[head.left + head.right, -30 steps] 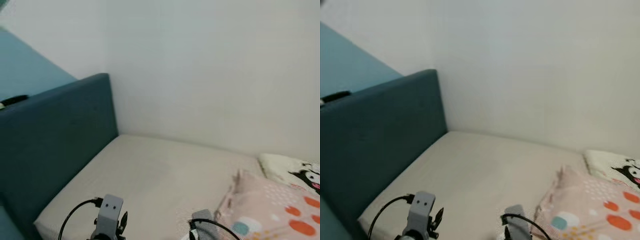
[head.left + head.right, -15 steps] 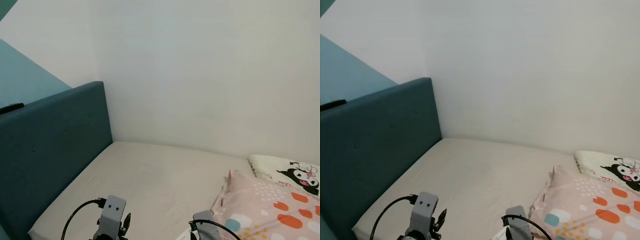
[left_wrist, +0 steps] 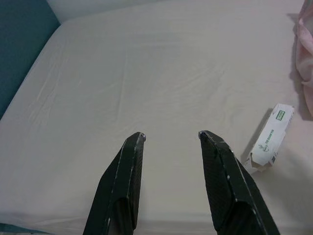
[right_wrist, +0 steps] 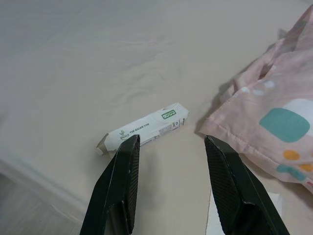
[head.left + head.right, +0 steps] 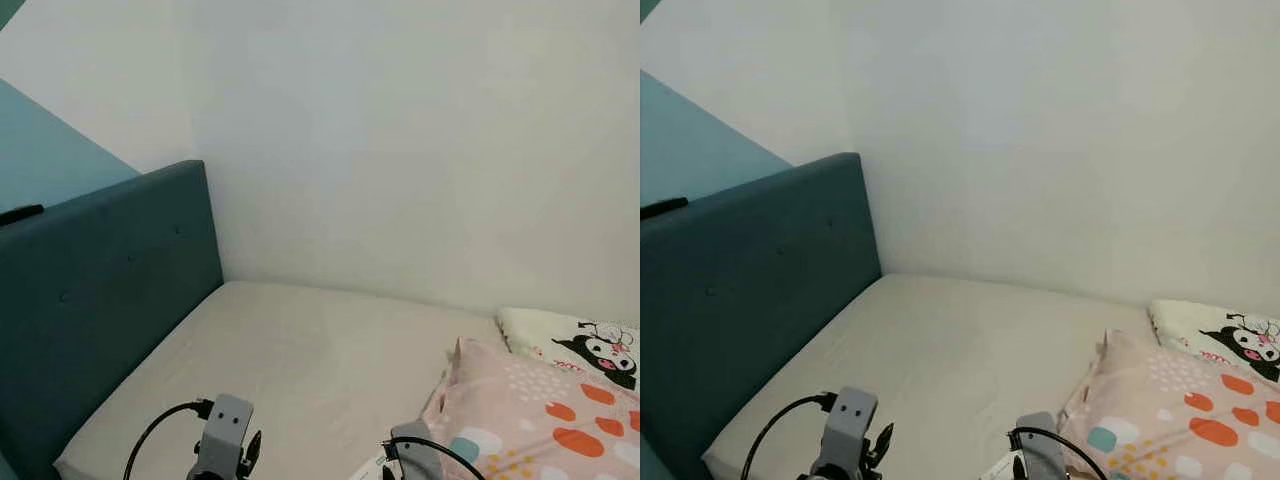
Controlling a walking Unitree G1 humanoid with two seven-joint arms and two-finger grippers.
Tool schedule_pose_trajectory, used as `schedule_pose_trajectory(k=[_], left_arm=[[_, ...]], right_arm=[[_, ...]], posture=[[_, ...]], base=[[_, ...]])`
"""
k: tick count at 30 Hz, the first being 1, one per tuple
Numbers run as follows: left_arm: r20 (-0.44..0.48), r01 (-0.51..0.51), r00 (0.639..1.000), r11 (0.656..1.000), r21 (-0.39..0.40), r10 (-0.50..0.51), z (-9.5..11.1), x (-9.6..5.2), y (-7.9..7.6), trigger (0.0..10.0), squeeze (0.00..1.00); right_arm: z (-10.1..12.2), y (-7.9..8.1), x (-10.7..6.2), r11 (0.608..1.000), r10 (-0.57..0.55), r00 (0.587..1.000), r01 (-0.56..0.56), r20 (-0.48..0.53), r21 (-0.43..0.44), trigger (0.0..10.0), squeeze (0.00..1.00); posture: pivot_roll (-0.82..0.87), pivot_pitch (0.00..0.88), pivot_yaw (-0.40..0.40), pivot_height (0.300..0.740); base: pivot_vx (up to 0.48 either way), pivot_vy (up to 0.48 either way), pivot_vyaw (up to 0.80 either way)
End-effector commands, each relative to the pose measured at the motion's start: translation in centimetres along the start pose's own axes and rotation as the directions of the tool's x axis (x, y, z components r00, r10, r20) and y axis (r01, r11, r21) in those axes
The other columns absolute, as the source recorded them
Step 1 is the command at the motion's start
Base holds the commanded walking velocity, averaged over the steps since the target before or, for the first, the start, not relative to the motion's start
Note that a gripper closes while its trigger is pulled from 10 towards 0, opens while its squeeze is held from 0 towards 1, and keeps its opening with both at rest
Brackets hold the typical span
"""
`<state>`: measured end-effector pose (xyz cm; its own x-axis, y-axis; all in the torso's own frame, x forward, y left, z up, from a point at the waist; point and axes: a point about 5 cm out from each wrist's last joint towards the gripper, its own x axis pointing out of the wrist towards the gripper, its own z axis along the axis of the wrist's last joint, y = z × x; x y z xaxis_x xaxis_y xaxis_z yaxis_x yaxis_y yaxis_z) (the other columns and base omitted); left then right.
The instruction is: Clean up the room
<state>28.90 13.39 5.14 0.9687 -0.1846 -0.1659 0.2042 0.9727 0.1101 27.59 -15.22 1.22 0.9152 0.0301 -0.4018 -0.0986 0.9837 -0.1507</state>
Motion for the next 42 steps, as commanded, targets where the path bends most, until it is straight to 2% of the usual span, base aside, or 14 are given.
schedule_pose_trajectory(k=[1, 6, 9, 14, 19, 33, 38, 42], left_arm=[[-0.033, -0.012, 0.999, 1.000, 0.019, 0.013, -0.62, -0.21, 0.32, 10.0, 0.00], [-0.036, -0.013, 0.999, 1.000, 0.018, 0.014, -0.67, -0.28, 0.32, 10.0, 0.00], [-0.031, 0.006, 1.000, 0.999, 0.051, -0.004, -0.65, -0.29, 0.21, 10.0, 0.00], [-0.047, 0.019, 0.999, 0.998, 0.060, -0.016, -0.85, -0.32, -0.08, 10.0, 0.00], [-0.060, -0.008, 0.998, 1.000, 0.019, 0.009, -1.04, -0.25, 0.17, 10.0, 0.00], [-0.070, -0.020, 0.997, 1.000, 0.017, 0.022, -1.23, -0.37, 0.47, 10.0, 0.00], [-0.070, -0.021, 0.997, 1.000, 0.007, 0.022, -1.25, -0.32, 0.47, 10.0, 0.00], [-0.058, -0.022, 0.998, 1.000, 0.008, 0.023, -1.01, -0.27, 0.43, 10.0, 0.00]], right_arm=[[-0.01, 0.19, -0.08, 1.000, 0.008, 1.000, -0.008, 0.002, -0.009, 10.0, 0.00], [-0.01, 0.16, -0.08, 1.000, 0.009, 1.000, -0.009, 0.004, -0.019, 10.0, 0.00], [0.01, 0.17, -0.07, 1.000, 0.010, 1.000, -0.009, 0.006, -0.022, 10.0, 0.00], [-0.02, 0.17, -0.10, 1.000, 0.009, 1.000, -0.009, 0.005, -0.022, 10.0, 0.00], [-0.22, 0.06, -0.20, 1.000, 0.006, 1.000, -0.006, -0.002, -0.025, 10.0, 0.00], [-0.33, 0.14, -0.22, 1.000, 0.011, 1.000, -0.012, -0.013, -0.022, 10.0, 0.00], [-0.35, 0.08, -0.24, 1.000, 0.012, 1.000, -0.012, -0.013, -0.025, 10.0, 0.00], [-0.38, 0.02, -0.26, 1.000, 0.010, 1.000, -0.010, -0.012, -0.027, 10.0, 0.00]], posture=[[-0.02, 0.066, 0.016, 0.740], [-0.02, 0.060, 0.013, 0.740], [-0.02, 0.059, 0.013, 0.740], [-0.02, 0.058, 0.015, 0.740], [-0.02, 0.058, 0.016, 0.740], [-0.02, 0.064, 0.014, 0.740], [-0.02, 0.065, 0.013, 0.740], [-0.02, 0.064, 0.014, 0.740]], base=[[0.000, 0.000, 0.00], [0.000, 0.000, 0.00], [0.000, 0.000, 0.00], [0.000, -0.480, 0.00], [0.000, 0.000, 0.00], [0.000, 0.000, 0.00], [0.000, 0.399, 0.00], [0.000, 0.000, 0.00]])
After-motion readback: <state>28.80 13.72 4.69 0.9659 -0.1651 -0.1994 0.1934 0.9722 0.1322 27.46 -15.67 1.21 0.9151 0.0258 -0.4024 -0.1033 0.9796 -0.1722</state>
